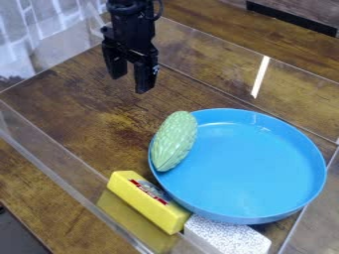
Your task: Put the green object in the blue tray
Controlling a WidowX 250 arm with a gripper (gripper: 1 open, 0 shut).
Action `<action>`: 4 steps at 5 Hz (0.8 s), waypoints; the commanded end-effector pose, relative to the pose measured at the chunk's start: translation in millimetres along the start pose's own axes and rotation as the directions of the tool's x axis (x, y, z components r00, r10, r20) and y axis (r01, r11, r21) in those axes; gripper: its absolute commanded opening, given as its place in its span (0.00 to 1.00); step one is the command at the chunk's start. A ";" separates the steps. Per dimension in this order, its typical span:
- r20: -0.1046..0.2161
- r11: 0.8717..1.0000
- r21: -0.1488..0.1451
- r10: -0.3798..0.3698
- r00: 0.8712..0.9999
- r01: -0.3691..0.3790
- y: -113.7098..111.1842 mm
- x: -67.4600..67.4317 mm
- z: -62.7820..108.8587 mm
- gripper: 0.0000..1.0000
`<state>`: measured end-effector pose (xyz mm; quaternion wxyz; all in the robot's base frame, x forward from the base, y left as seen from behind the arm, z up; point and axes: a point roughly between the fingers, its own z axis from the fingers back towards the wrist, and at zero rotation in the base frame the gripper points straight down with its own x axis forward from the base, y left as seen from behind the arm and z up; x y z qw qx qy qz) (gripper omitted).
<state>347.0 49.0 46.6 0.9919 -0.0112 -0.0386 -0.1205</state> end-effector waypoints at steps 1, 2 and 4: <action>0.089 0.999 0.039 -0.026 0.996 0.023 7.2 17.4 27.4 1.00; 0.101 0.998 0.044 -0.038 0.994 0.034 10.0 21.7 28.9 1.00; 0.089 0.998 0.029 -0.058 0.994 0.056 -1.7 11.0 37.2 1.00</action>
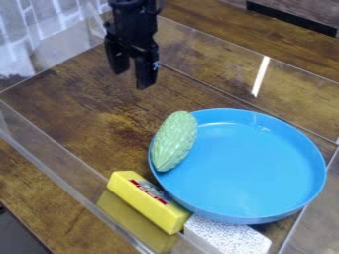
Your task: Put the green object in the blue tray
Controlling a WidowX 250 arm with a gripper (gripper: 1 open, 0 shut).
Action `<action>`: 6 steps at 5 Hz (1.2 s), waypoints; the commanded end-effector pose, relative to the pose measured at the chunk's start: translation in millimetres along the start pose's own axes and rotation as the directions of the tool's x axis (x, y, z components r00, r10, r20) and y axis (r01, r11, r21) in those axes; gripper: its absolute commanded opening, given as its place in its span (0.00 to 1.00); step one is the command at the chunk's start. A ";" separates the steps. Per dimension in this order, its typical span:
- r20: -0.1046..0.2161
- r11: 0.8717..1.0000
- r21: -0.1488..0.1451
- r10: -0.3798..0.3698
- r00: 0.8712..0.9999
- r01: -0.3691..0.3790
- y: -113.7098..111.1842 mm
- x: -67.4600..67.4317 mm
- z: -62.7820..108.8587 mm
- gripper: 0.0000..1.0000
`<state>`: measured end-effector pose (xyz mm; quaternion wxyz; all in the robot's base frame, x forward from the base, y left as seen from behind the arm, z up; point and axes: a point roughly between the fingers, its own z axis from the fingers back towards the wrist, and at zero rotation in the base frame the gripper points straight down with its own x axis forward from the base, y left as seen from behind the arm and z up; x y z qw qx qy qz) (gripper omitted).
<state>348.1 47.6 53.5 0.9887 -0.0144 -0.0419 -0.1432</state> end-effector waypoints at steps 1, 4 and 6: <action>0.088 0.999 0.042 0.022 0.996 -0.026 -4.0 10.5 20.7 1.00; 0.086 0.993 0.053 0.101 0.991 -0.106 3.9 11.7 21.2 1.00; 0.054 0.996 0.030 0.076 0.996 -0.078 -12.6 14.1 4.6 1.00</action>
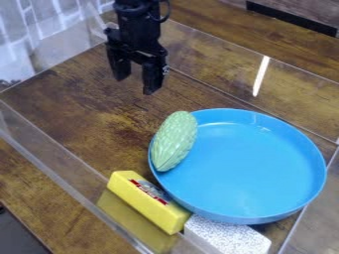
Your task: Put the green object in the blue tray
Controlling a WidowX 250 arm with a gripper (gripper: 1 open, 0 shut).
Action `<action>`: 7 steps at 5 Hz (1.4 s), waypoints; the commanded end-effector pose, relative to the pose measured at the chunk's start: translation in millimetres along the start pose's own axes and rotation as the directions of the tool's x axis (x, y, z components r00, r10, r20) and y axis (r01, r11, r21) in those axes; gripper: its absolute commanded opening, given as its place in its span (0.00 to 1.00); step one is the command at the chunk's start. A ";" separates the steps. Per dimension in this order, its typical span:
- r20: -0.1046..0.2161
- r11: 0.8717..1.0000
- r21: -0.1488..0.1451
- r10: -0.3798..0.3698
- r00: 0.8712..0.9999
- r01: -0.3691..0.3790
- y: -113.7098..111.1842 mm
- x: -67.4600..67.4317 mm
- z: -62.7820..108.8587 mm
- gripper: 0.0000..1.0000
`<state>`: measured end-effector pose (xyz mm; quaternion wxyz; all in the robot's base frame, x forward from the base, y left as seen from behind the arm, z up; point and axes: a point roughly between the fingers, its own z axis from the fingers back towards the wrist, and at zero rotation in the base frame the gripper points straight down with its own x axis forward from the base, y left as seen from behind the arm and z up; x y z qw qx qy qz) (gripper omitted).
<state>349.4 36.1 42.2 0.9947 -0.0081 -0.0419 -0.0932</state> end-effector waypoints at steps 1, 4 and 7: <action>0.039 0.996 -0.004 -0.086 0.996 0.086 -10.3 11.9 7.1 1.00; 0.025 0.975 -0.012 -0.223 0.975 0.223 -53.1 -2.4 -4.1 1.00; 0.000 0.976 -0.016 -0.217 0.976 0.217 -77.0 4.3 -5.5 1.00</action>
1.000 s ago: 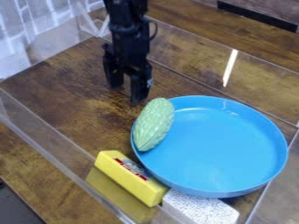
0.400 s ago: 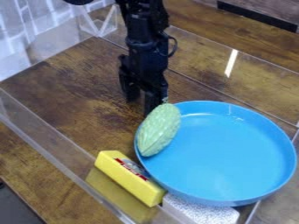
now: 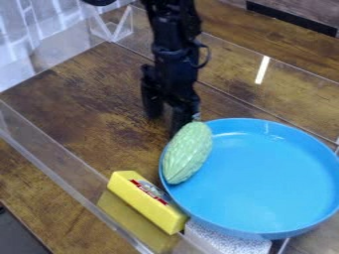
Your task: Put the green object in the blue tray
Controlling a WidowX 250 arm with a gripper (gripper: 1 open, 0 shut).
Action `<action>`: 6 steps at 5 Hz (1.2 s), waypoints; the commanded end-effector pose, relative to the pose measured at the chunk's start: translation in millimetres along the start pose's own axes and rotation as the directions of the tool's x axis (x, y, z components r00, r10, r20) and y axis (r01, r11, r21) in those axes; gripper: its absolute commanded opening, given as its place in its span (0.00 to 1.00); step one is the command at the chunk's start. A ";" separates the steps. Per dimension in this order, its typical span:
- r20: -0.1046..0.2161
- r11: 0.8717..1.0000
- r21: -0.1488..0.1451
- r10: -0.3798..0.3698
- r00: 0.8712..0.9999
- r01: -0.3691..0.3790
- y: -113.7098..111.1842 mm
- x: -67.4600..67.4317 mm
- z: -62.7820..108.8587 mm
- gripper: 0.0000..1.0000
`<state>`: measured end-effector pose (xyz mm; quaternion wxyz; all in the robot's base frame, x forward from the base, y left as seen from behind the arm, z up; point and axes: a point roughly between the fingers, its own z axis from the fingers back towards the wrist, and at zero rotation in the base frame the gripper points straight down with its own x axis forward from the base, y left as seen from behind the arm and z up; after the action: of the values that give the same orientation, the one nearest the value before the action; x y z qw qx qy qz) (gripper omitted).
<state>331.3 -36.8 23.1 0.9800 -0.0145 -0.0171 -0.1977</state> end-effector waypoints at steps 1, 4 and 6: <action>0.043 0.999 0.011 -0.036 0.998 0.035 -13.1 24.0 9.1 1.00; 0.022 1.000 0.003 -0.019 1.000 0.019 -0.5 49.2 6.9 1.00; 0.012 0.992 0.008 0.123 0.992 -0.123 -3.9 72.4 1.7 1.00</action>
<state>394.6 -59.7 20.1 0.9916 -0.0135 -0.0107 -0.1280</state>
